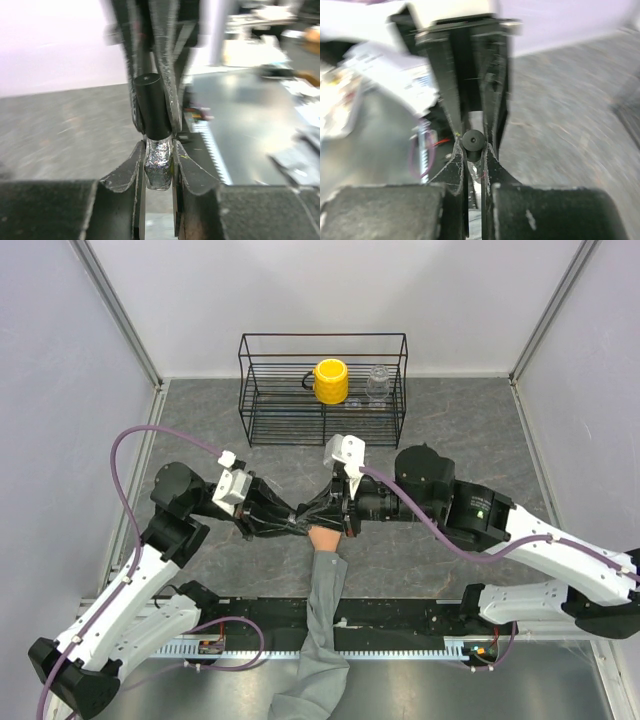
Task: Paint the nails
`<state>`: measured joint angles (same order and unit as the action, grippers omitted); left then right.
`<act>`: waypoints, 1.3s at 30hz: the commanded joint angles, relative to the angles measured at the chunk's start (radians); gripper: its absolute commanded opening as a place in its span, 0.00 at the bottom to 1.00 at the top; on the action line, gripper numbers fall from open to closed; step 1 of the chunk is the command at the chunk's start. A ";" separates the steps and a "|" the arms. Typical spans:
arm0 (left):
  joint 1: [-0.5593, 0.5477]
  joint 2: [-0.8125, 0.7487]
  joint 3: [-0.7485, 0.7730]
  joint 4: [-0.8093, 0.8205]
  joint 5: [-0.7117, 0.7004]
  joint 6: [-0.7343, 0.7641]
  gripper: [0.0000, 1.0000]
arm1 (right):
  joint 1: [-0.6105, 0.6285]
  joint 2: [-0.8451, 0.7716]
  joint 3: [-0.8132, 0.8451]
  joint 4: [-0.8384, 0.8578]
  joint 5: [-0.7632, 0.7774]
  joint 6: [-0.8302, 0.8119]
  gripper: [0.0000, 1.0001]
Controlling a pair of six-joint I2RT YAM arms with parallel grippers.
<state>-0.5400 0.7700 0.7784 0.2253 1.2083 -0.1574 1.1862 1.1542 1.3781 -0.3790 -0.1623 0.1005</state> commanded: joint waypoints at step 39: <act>0.005 0.061 0.117 -0.336 -0.320 0.263 0.02 | -0.074 0.191 0.346 -0.386 0.317 0.312 0.51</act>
<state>-0.5388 0.8314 0.8558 -0.1230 0.8986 0.0616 1.1027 1.3174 1.6627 -0.7063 0.1600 0.4198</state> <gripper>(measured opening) 0.256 0.538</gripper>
